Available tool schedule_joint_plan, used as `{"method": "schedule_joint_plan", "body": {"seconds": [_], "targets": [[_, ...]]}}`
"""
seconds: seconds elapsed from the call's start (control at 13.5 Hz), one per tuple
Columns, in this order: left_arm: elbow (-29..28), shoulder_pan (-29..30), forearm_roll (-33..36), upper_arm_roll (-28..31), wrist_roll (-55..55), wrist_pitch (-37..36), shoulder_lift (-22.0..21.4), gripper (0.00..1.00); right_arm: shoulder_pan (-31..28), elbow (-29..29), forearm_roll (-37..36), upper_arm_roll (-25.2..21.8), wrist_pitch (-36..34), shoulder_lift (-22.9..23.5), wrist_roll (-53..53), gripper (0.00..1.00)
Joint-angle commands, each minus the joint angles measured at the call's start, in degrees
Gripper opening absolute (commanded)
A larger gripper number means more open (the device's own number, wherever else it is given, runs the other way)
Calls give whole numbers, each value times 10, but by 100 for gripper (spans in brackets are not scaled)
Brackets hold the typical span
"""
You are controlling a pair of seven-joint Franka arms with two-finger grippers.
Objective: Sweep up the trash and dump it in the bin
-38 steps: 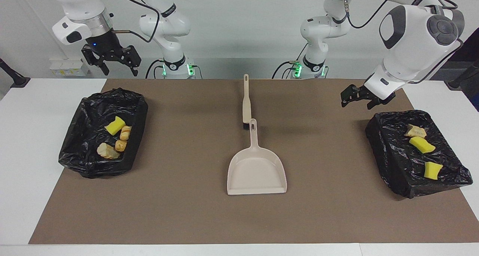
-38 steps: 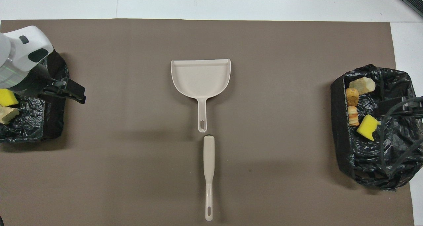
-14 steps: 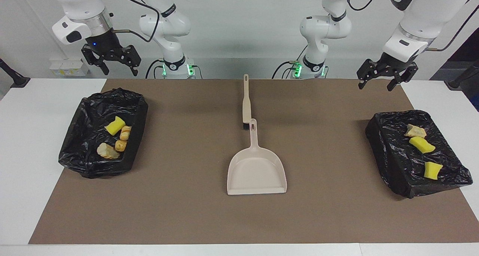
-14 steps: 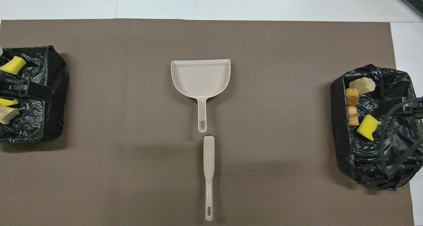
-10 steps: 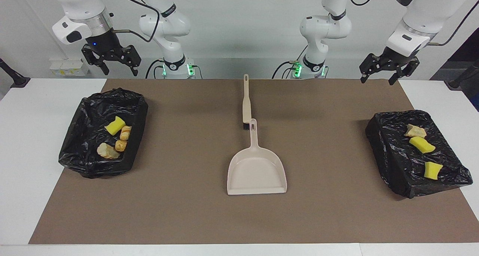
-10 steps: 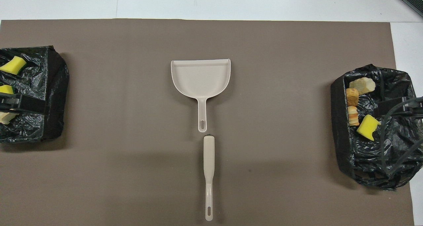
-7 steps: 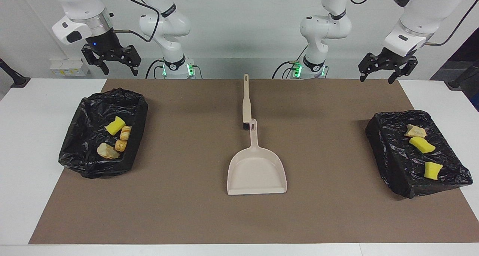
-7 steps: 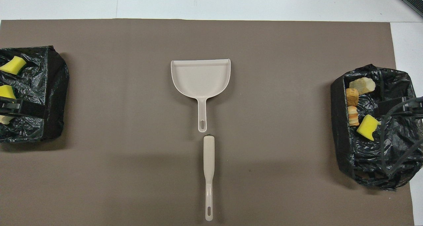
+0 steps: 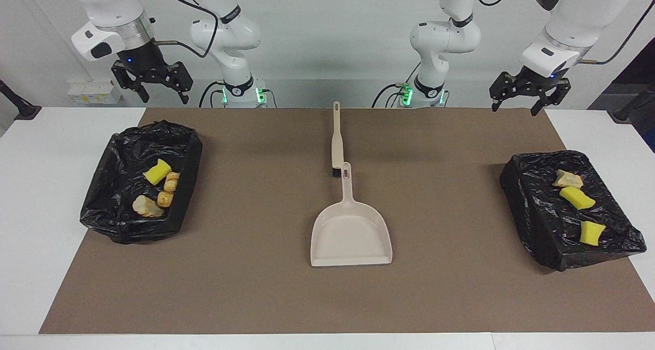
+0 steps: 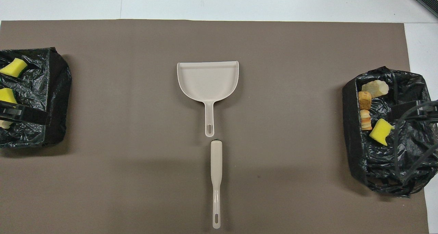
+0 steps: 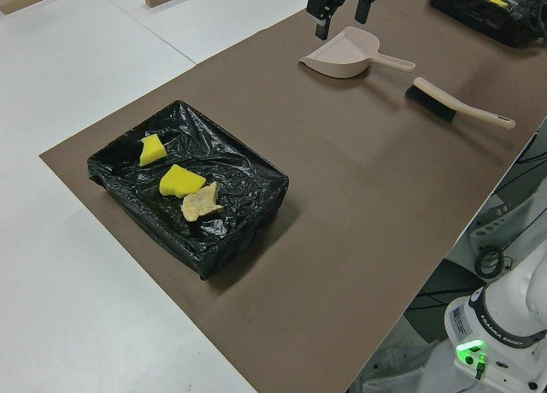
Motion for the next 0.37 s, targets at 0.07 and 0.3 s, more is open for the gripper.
{"method": "schedule_joint_plan", "body": {"seconds": [0.07,0.3], "targets": [[-21,-4,10,4,8,3,-17,100,-7,-20,8,1,12,-17,-19,100],[-19,-6,10,4,7,1,-17,100,-7,-20,8,1,12,-17,-19,100]]}}
